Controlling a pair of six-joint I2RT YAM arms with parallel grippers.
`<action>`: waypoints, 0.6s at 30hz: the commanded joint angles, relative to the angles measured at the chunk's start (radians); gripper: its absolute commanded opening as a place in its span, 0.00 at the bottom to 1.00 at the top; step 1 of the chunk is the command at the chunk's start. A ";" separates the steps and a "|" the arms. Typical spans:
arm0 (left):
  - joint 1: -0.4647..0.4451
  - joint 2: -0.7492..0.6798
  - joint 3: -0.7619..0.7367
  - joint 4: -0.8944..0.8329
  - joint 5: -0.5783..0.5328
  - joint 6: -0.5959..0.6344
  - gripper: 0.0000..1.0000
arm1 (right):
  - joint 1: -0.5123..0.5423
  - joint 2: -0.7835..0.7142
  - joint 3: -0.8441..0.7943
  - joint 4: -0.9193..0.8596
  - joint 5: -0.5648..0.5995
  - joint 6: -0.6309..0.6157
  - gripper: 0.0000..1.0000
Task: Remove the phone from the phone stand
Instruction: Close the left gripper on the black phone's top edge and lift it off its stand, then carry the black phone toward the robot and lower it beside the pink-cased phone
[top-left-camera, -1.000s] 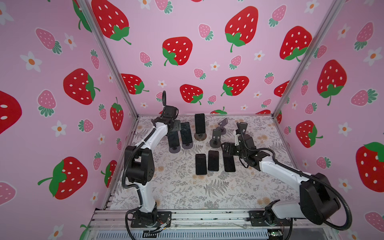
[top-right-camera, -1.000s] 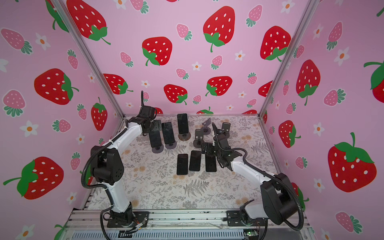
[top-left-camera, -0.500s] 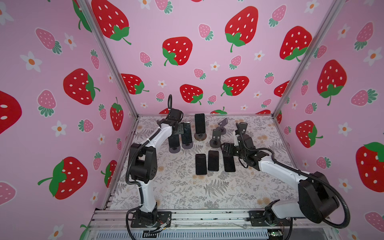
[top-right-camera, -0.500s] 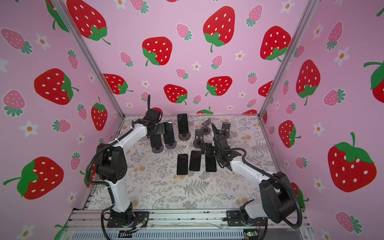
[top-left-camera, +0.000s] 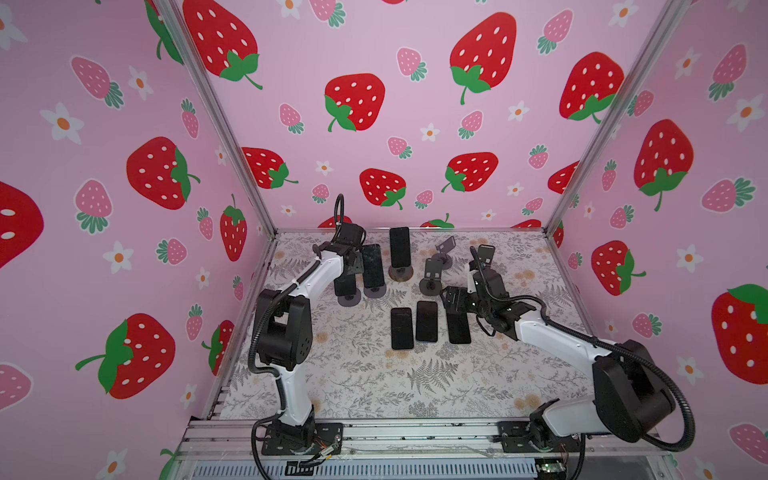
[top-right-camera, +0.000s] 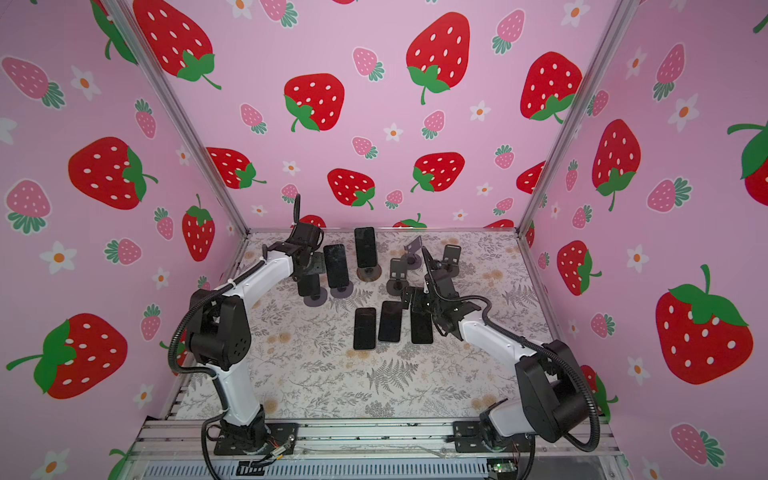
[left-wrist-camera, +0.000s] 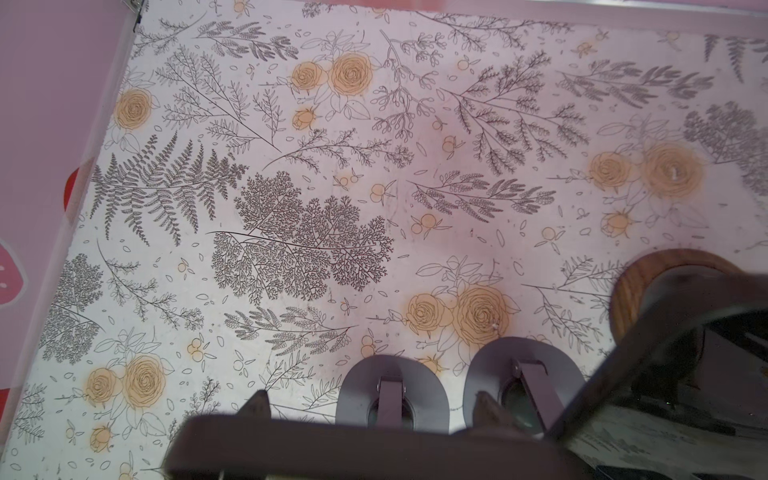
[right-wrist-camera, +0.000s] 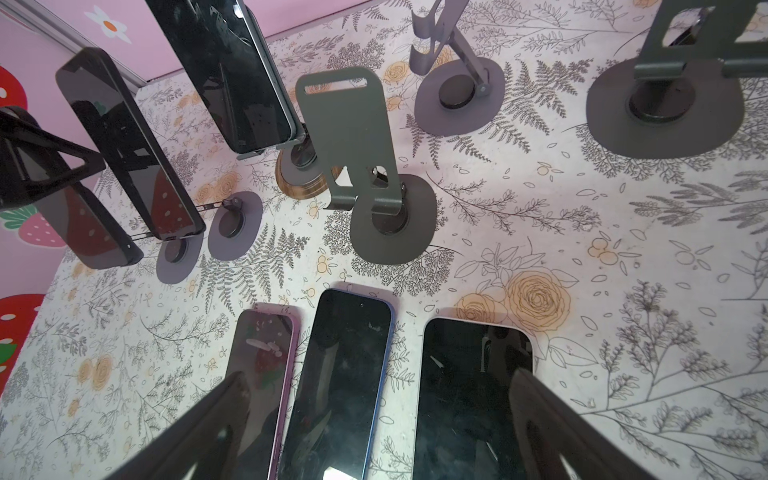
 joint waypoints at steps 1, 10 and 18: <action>-0.003 -0.055 0.004 -0.006 -0.006 -0.002 0.73 | 0.005 0.001 0.020 0.004 0.007 0.018 1.00; -0.004 -0.144 -0.016 -0.050 0.036 0.008 0.70 | 0.005 -0.012 0.024 -0.017 0.031 0.017 1.00; -0.041 -0.267 -0.101 -0.105 0.132 -0.011 0.69 | 0.004 -0.022 0.034 -0.018 0.075 0.021 1.00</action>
